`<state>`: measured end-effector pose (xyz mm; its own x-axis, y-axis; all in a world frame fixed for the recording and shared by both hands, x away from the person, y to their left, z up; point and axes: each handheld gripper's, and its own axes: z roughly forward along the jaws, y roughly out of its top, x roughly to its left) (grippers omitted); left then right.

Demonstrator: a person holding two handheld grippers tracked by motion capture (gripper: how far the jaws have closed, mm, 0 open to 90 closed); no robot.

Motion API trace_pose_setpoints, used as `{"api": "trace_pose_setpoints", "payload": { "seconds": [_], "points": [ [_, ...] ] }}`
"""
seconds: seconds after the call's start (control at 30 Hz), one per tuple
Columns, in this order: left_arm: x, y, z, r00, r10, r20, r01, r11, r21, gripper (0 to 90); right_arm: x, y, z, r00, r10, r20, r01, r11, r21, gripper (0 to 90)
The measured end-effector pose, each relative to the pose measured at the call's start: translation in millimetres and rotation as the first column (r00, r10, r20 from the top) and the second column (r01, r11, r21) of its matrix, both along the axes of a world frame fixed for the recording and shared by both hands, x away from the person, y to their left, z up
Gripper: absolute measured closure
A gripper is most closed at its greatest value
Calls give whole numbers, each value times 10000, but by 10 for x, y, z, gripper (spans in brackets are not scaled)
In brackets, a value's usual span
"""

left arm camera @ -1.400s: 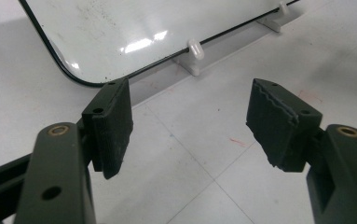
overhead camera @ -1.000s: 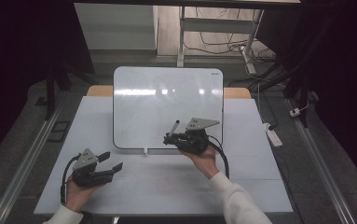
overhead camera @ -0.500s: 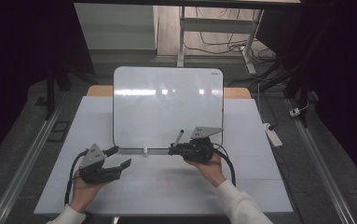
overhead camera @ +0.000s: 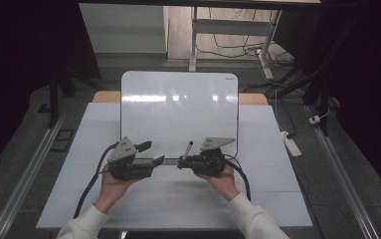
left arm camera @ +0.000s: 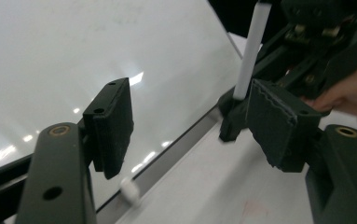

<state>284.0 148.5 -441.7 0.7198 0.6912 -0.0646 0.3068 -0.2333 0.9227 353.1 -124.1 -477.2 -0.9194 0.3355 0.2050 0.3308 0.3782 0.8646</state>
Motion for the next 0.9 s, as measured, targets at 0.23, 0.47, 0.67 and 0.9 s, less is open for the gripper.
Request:
{"api": "trace_pose_setpoints", "payload": {
  "seconds": [0.23,0.47,0.67,0.9],
  "points": [
    [95,-249,41,9981,-600,117,600,9982,-7,361,0,22,-15,9999,60,-101,-60,10000,30,775],
    [154,-441,15,9940,-1083,149,1083,9941,47,456,1,42,-22,9998,91,-164,-89,9999,96,775],
    [215,-542,-41,9896,-1436,30,1435,9896,135,612,4,48,-23,9997,104,-236,-100,9998,159,775],
    [240,-586,-72,9886,-1506,21,1503,9875,472,801,-1,56,-28,9994,175,-310,-170,9997,163,775]
  ]
}}
